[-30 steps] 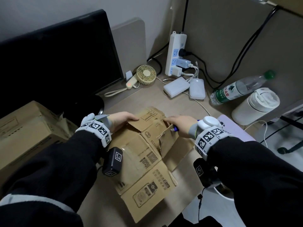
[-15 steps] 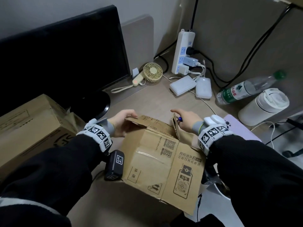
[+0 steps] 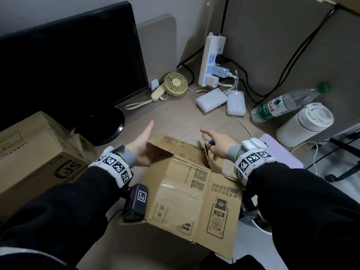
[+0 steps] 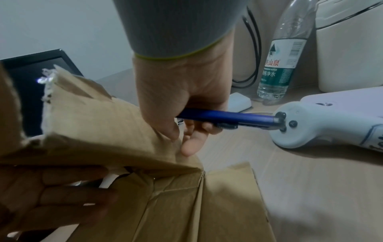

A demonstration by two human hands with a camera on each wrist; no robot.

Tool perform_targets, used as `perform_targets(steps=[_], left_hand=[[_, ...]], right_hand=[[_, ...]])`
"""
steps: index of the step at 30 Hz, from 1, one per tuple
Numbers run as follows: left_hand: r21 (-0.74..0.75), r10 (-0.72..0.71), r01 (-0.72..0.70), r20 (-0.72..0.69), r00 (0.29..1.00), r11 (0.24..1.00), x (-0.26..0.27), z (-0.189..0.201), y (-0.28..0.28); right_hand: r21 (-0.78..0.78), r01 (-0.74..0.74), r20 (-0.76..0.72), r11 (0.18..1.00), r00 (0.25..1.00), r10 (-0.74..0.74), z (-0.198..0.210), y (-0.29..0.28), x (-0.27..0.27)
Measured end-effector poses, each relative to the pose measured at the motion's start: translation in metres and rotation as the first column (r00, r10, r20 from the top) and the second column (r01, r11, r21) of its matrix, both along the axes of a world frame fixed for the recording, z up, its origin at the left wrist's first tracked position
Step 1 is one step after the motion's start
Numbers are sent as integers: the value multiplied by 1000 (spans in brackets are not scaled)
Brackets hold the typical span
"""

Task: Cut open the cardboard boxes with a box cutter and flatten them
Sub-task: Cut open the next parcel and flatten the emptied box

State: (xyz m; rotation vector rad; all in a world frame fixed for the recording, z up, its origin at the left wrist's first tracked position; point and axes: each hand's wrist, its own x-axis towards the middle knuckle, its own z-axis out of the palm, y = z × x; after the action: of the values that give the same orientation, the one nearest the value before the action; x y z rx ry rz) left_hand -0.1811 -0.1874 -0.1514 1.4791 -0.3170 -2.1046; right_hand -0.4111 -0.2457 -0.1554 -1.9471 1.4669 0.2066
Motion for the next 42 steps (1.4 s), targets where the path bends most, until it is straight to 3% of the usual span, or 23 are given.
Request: perform_targets(steps=[4, 5, 7, 8, 14, 17, 20, 22, 25, 27, 29, 32, 35, 38, 42], left_hand=[[21, -136, 136, 25, 990, 991, 12, 3, -10], [25, -189, 188, 123, 974, 982, 16, 2, -11], [52, -281, 285, 401, 872, 957, 22, -1, -9], [77, -321, 322, 457, 830, 943, 26, -5, -7], [113, -532, 528, 341, 775, 841, 33, -29, 9], [76, -478, 495, 418, 772, 865, 32, -39, 8], [61, -468, 582, 665, 582, 811, 34, -43, 1], [47, -415, 620, 782, 465, 783, 34, -39, -4], [-5, -295, 642, 885, 359, 767, 34, -39, -16], [-55, -190, 663, 938, 291, 746, 32, -38, -24], [-113, -107, 678, 956, 274, 727, 29, -36, -36], [-177, 42, 696, 977, 207, 696, 23, -31, -51], [-177, 180, 654, 982, 63, 736, 18, -27, -58], [-92, 95, 646, 995, 30, 758, 14, -24, -52], [175, -200, 764, 978, -61, 621, 8, -35, -22]], right_hand=[[0, 35, 33, 999, 999, -35, 1, 0, -2], [-2, 39, 34, 999, 999, -39, 0, -1, -3], [-8, 36, 14, 999, 999, -36, -4, -2, -6], [-8, 41, 13, 999, 999, -41, -6, -2, -7], [31, 32, 56, 999, 998, -34, -5, 1, -6], [48, -23, 20, 999, 1000, 22, 0, -1, -1], [52, 15, 33, 999, 999, -16, 7, -11, -2], [-32, 70, 51, 997, 996, -68, 15, -22, -5], [-181, 92, 80, 979, 994, -79, 32, -32, -1], [-231, -3, 58, 973, 998, 17, 42, -29, 13], [-264, -119, -4, 957, 992, 122, 46, -21, 29], [-133, -202, -60, 970, 979, 195, 36, -12, 41], [90, -251, -153, 964, 953, 263, 18, -5, 41], [168, -243, -190, 956, 943, 273, 1, 2, 35], [207, -250, -199, 946, 936, 291, -22, 9, 31]])
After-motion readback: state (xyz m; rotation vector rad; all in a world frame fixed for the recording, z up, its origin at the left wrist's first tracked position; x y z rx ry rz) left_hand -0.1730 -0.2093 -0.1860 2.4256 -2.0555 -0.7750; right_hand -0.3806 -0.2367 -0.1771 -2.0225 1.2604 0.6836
